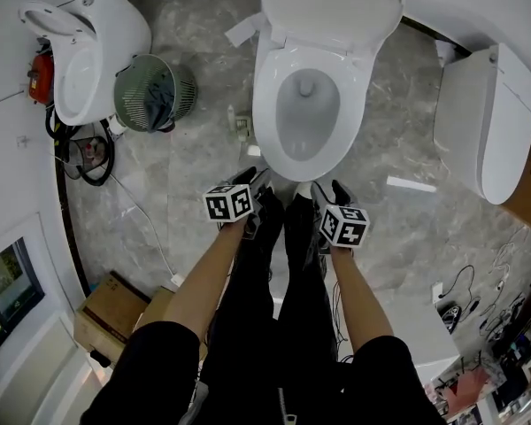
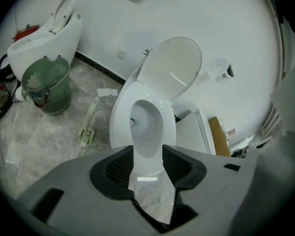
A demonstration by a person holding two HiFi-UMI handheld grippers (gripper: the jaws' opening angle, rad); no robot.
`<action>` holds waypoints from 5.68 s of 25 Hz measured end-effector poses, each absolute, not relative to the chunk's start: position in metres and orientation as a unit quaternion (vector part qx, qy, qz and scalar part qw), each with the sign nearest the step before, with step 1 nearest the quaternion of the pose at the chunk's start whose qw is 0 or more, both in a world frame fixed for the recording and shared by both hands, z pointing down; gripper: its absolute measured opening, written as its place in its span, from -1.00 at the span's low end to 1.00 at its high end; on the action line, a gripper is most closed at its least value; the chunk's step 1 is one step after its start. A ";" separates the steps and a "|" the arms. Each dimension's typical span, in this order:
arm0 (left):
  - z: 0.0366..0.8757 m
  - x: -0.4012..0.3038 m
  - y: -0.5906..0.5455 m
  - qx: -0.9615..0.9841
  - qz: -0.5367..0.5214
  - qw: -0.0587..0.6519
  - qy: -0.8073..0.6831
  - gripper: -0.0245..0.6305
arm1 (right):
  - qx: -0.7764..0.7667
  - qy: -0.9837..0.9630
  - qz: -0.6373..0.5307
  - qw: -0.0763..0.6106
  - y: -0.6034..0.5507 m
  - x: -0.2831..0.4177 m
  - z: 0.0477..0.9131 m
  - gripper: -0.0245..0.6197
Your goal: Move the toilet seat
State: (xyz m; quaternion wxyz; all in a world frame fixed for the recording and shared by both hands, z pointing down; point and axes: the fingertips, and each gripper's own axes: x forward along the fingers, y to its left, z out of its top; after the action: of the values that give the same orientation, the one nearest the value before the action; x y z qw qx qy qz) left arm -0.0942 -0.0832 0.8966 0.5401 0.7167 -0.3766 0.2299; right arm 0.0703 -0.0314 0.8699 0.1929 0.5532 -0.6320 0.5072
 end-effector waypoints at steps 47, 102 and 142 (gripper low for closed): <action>0.954 -0.084 -0.094 0.668 0.177 0.655 -0.306 -0.42 | 0.533 -0.426 0.720 -0.127 -0.029 0.087 0.954 -0.46; 0.641 0.020 -0.351 0.856 0.190 0.291 -0.383 -0.92 | 0.586 -0.733 0.341 0.058 -0.290 0.171 0.616 -0.83; 0.612 -0.012 -0.409 0.847 0.181 0.259 -0.428 -0.92 | 0.602 -0.723 0.319 0.115 -0.464 0.218 0.612 -0.91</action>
State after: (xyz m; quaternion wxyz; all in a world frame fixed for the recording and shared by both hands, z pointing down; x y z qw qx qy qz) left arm -0.0121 -0.4093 0.6115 0.2588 0.8470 -0.4277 0.1809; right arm 0.2183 -0.4643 0.6115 0.1148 0.6017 -0.7230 0.3194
